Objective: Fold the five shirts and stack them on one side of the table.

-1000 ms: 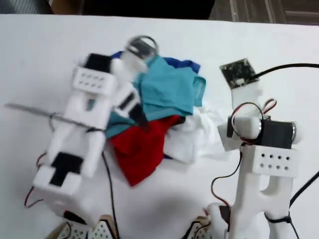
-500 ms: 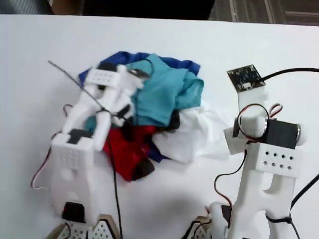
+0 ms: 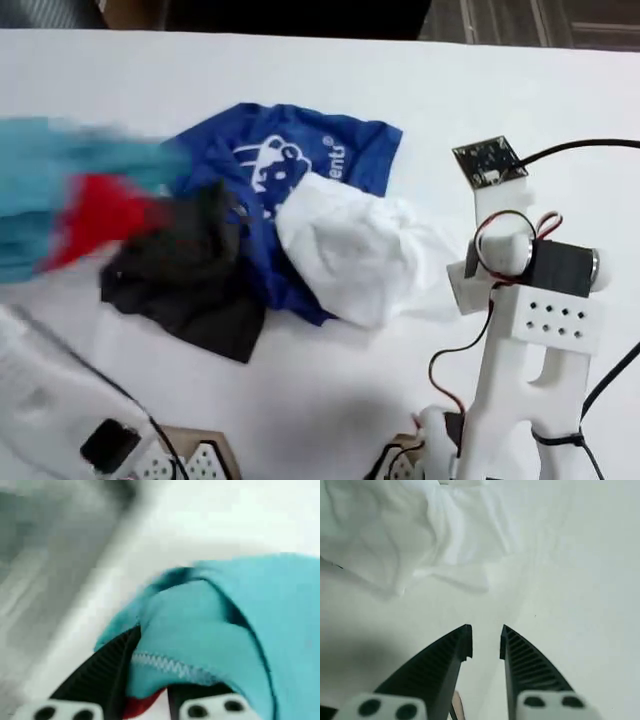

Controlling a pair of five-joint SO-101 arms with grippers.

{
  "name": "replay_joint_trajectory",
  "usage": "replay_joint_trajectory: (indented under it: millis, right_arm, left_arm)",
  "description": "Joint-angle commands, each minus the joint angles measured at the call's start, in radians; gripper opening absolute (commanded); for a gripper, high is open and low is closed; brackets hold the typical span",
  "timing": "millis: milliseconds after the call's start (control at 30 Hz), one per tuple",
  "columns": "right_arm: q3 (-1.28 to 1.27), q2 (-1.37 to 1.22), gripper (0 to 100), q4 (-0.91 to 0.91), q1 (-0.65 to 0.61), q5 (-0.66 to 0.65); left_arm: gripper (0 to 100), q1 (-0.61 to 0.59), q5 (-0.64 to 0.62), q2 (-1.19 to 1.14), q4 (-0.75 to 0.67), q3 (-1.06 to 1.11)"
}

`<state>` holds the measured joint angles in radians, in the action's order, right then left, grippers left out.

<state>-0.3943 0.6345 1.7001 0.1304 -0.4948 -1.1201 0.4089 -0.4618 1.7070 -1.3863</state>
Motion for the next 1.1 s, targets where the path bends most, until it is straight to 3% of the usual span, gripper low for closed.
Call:
replay_joint_trajectory:
  millis: [0,100,200,267,500,800,933,1067]
  right_arm:
    - [0.005,-0.002,10.8,-0.004,0.005,-0.008]
    - [0.005,-0.002,10.9,-0.004,0.005,-0.008]
    - [0.005,-0.002,10.9,-0.004,0.005,-0.008]
    - [0.005,-0.002,10.9,-0.004,0.005,-0.008]
    - [0.005,-0.002,10.9,-0.004,0.005,-0.008]
    - [0.008,-0.002,10.9,-0.004,0.005,-0.009]
    - [0.008,-0.002,10.9,-0.004,0.005,-0.009]
    - [0.008,-0.001,10.9,-0.004,0.005,-0.009]
  left_arm:
    - [4,-0.044,0.014,0.077,0.021,-0.139]
    - [16,0.023,0.110,0.075,0.080,-0.120]
    - [33,0.100,0.127,0.083,0.078,-0.004]
    - [37,0.169,0.127,0.083,0.078,0.082]
    - [35,0.459,0.129,0.084,0.081,0.473]
    - [35,0.928,0.146,0.075,0.035,1.116]
    - [35,1.008,0.078,0.072,-0.097,1.248]
    - [35,1.007,0.061,0.072,-0.210,1.369]
